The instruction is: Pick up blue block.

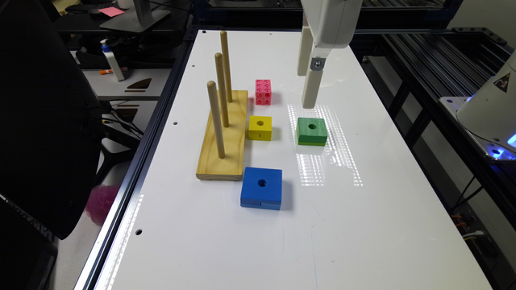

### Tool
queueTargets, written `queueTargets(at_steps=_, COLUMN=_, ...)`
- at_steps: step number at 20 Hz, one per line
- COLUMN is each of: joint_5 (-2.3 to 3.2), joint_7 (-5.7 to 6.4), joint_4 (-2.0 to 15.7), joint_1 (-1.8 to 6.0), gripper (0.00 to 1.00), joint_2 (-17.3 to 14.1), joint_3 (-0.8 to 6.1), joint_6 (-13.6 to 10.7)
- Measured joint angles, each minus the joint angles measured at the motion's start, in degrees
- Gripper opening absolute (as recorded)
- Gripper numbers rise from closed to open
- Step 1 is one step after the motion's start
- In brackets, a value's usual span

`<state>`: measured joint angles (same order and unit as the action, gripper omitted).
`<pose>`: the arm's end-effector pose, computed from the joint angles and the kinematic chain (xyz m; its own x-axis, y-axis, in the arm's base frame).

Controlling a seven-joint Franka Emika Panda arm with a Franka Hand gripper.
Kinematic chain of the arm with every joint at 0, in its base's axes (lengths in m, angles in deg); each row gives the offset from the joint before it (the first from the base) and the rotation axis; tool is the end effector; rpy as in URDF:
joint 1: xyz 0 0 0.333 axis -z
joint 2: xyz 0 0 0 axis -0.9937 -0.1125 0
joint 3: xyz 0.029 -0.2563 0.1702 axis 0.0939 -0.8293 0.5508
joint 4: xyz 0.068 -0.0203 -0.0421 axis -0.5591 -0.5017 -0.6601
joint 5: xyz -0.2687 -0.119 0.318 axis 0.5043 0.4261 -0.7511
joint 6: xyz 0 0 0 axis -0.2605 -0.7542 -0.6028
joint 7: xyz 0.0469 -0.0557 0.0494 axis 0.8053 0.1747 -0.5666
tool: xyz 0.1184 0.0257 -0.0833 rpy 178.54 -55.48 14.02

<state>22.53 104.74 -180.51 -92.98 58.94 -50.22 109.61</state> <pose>0.5108 0.1039 0.2618 0.7020 -0.7122 0.0029 -0.7122 -0.7020 -0.0079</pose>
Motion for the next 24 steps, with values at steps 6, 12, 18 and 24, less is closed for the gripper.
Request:
queueTargets(at_steps=6, joint_5=-0.11, joint_7=0.01, joint_4=0.09, joint_1=-0.12, gripper=1.0, joint_2=-0.04, joint_3=0.21, joint_6=0.11)
queueTargets(at_steps=12, joint_5=-0.37, joint_7=3.48, joint_4=3.97, joint_1=-0.58, gripper=1.0, joint_2=-2.62, joint_3=4.37, joint_6=0.11)
queueTargets(at_steps=18, joint_5=-0.37, joint_7=3.76, joint_4=7.89, joint_1=-0.58, gripper=1.0, joint_2=-6.46, joint_3=4.89, joint_6=0.11)
queueTargets(at_steps=24, joint_5=-0.37, joint_7=4.25, joint_4=10.17, joint_1=-0.6, gripper=1.0, joint_2=-8.59, joint_3=5.82, joint_6=0.11)
